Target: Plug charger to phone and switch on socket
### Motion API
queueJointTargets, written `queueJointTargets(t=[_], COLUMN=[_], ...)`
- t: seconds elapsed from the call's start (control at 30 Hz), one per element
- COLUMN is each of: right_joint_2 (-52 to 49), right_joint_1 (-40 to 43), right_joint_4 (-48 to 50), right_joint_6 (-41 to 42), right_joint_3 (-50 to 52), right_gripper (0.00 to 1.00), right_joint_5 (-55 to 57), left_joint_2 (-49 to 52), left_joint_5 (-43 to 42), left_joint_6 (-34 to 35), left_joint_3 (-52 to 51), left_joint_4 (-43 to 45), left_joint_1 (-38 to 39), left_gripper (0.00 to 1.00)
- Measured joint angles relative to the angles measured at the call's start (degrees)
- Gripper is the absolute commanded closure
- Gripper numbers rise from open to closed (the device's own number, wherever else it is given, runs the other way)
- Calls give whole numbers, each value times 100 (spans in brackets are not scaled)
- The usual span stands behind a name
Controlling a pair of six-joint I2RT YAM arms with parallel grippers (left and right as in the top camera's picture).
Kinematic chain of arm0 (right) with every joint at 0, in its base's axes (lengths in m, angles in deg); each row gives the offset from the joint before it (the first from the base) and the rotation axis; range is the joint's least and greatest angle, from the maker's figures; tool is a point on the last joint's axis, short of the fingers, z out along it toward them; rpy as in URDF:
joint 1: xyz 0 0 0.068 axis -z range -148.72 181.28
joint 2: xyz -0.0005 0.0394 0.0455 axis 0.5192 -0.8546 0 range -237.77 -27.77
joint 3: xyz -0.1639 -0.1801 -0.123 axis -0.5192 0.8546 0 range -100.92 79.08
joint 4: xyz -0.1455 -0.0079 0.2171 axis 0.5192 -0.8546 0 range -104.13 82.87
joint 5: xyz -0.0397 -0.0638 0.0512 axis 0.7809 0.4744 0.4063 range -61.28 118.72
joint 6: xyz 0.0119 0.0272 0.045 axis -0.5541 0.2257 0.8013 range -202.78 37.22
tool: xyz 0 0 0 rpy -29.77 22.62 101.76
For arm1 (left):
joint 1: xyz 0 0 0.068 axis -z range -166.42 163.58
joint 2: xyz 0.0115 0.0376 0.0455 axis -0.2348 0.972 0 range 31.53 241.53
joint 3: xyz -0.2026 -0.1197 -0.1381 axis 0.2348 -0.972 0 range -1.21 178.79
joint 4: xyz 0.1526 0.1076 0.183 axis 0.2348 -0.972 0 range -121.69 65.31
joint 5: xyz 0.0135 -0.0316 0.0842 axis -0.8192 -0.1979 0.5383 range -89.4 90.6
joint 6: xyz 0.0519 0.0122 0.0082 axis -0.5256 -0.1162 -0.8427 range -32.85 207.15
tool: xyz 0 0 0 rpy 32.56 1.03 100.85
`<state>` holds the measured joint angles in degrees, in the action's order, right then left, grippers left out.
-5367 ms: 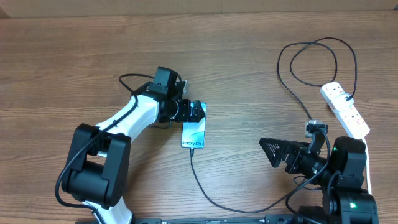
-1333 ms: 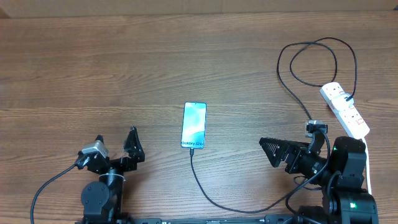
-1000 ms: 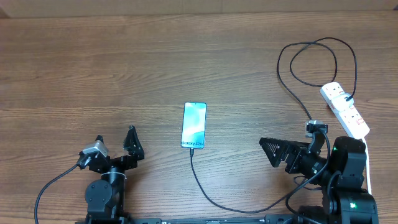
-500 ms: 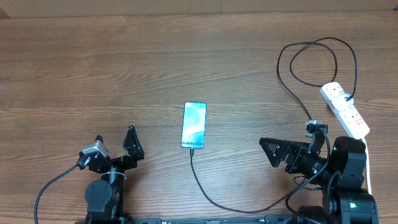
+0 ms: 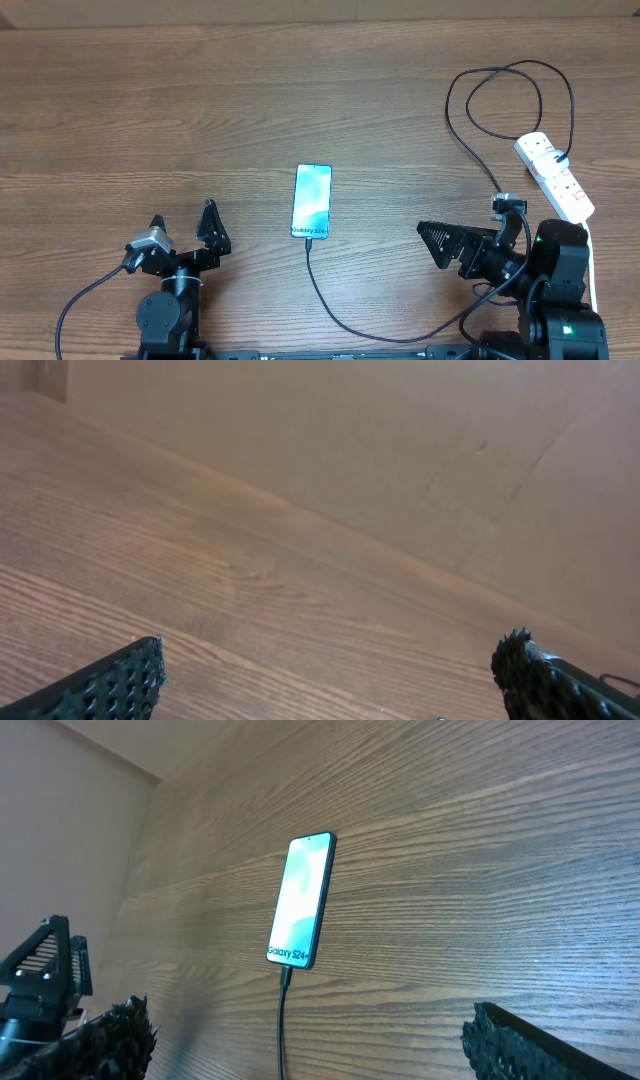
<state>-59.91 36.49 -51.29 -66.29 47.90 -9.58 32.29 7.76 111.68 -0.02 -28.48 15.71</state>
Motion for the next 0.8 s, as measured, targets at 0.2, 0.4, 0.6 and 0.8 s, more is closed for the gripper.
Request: queueJointTargets(t=[0.2, 0.4, 0.6, 0.8], right_joint_2=[0, 0, 0, 0], right_joint_1=[0, 2, 0, 0], right_joint_4=[2, 2, 0, 0], right_joint_6=[2, 0, 0, 0], right_joint_3=[0, 0, 0, 0], right_gripper=[0, 0, 0, 0], right_joint_5=[-2, -2, 0, 0], left_joint_2=[0, 0, 0, 0], left_joint_5=[0, 46, -57, -291], left_joint_6=[0, -55, -1178, -2323], left_joint_3=[-52, -52, -52, -52], left_joint_4=[-2, 2, -11, -48], left_joint_1=[-42, -42, -42, -42], left_gripper=[0, 0, 0, 0])
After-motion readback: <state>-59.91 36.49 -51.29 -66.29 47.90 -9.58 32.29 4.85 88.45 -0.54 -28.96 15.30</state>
